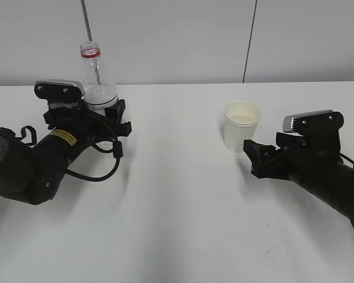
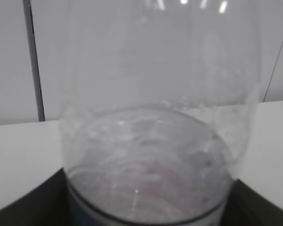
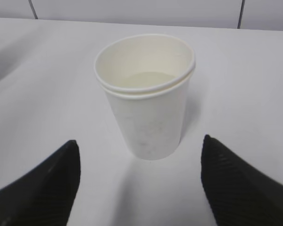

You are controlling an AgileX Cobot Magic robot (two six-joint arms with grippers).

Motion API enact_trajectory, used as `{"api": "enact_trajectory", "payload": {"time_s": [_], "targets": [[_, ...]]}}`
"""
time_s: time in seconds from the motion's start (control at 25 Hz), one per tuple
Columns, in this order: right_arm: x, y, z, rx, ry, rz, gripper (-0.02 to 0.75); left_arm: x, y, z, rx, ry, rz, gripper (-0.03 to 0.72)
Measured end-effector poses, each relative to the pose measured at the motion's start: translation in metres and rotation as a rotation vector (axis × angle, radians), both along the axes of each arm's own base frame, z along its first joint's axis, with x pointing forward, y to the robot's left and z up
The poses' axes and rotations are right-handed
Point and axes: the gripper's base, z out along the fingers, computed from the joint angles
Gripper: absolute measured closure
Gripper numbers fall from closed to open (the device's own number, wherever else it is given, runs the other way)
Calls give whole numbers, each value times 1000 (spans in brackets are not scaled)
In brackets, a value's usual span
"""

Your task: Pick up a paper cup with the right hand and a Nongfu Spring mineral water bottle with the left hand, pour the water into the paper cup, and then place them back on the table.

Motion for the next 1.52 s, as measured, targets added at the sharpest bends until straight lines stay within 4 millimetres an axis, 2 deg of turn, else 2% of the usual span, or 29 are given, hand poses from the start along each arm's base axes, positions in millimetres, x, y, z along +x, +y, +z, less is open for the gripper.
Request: {"api": "enact_trajectory", "payload": {"time_s": [0.24,0.56,1.08,1.52], "targets": [[-7,-1,-2,2,4,-1,145,0,0,-2,5,19,1,207],[-11,-2,-3,2,9,-3,145,-5,-4,3,6,12,-13,206],[-24,-5,-4,7,9,-2,146,-42,13,2,68,72,11,206],[-51,-11,15,12,-11,-11,146,-89,37,15,77,133,62,206]]}}
